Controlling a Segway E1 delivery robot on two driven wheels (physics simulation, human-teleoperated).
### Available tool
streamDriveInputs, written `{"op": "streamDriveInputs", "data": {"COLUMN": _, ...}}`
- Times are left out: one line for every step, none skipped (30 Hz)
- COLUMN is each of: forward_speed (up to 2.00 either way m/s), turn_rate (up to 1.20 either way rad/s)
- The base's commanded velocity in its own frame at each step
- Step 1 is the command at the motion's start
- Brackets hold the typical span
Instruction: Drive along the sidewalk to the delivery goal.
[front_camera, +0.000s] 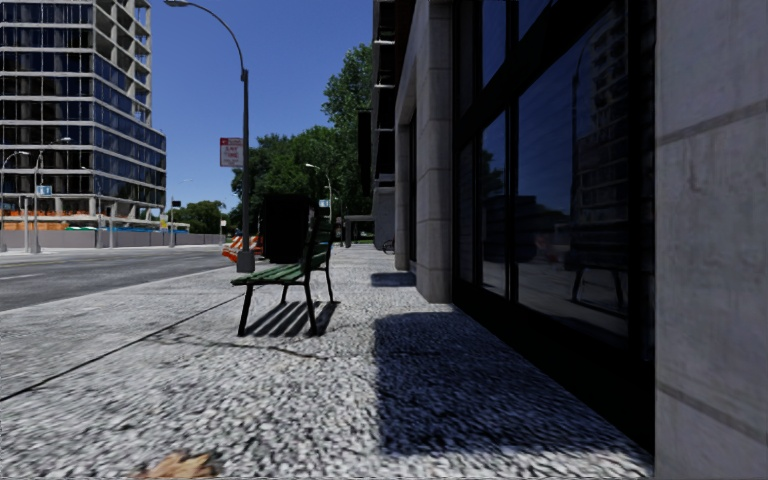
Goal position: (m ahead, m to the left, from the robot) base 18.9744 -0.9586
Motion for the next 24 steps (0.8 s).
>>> {"op": "streamDriveInputs", "data": {"forward_speed": 2.0, "turn_rate": 0.0}}
{"op": "streamDriveInputs", "data": {"forward_speed": 2.0, "turn_rate": 0.0}}
{"op": "streamDriveInputs", "data": {"forward_speed": 2.0, "turn_rate": 0.0}}
{"op": "streamDriveInputs", "data": {"forward_speed": 2.0, "turn_rate": 0.0}}
{"op": "streamDriveInputs", "data": {"forward_speed": 2.0, "turn_rate": 0.0}}
{"op": "streamDriveInputs", "data": {"forward_speed": 2.0, "turn_rate": 0.0}}
{"op": "streamDriveInputs", "data": {"forward_speed": 2.0, "turn_rate": 0.0}}
{"op": "streamDriveInputs", "data": {"forward_speed": 2.0, "turn_rate": 0.0}}
{"op": "streamDriveInputs", "data": {"forward_speed": 2.0, "turn_rate": 0.0}}
{"op": "streamDriveInputs", "data": {"forward_speed": 2.0, "turn_rate": 0.0}}
{"op": "streamDriveInputs", "data": {"forward_speed": 2.0, "turn_rate": 0.0}}
{"op": "streamDriveInputs", "data": {"forward_speed": 2.0, "turn_rate": 0.0}}
{"op": "streamDriveInputs", "data": {"forward_speed": 2.0, "turn_rate": 0.0}}
{"op": "streamDriveInputs", "data": {"forward_speed": 2.0, "turn_rate": 0.0}}
{"op": "streamDriveInputs", "data": {"forward_speed": 2.0, "turn_rate": 0.0}}
{"op": "streamDriveInputs", "data": {"forward_speed": 2.0, "turn_rate": 0.0}}
{"op": "streamDriveInputs", "data": {"forward_speed": 2.0, "turn_rate": 0.0}}
{"op": "streamDriveInputs", "data": {"forward_speed": 2.0, "turn_rate": 0.0}}
{"op": "streamDriveInputs", "data": {"forward_speed": 2.0, "turn_rate": 0.0}}
{"op": "streamDriveInputs", "data": {"forward_speed": 2.0, "turn_rate": 0.0}}
{"op": "streamDriveInputs", "data": {"forward_speed": 2.0, "turn_rate": 0.0}}
{"op": "streamDriveInputs", "data": {"forward_speed": 2.0, "turn_rate": 0.0}}
{"op": "streamDriveInputs", "data": {"forward_speed": 2.0, "turn_rate": 0.0}}
{"op": "streamDriveInputs", "data": {"forward_speed": 2.0, "turn_rate": 0.0}}
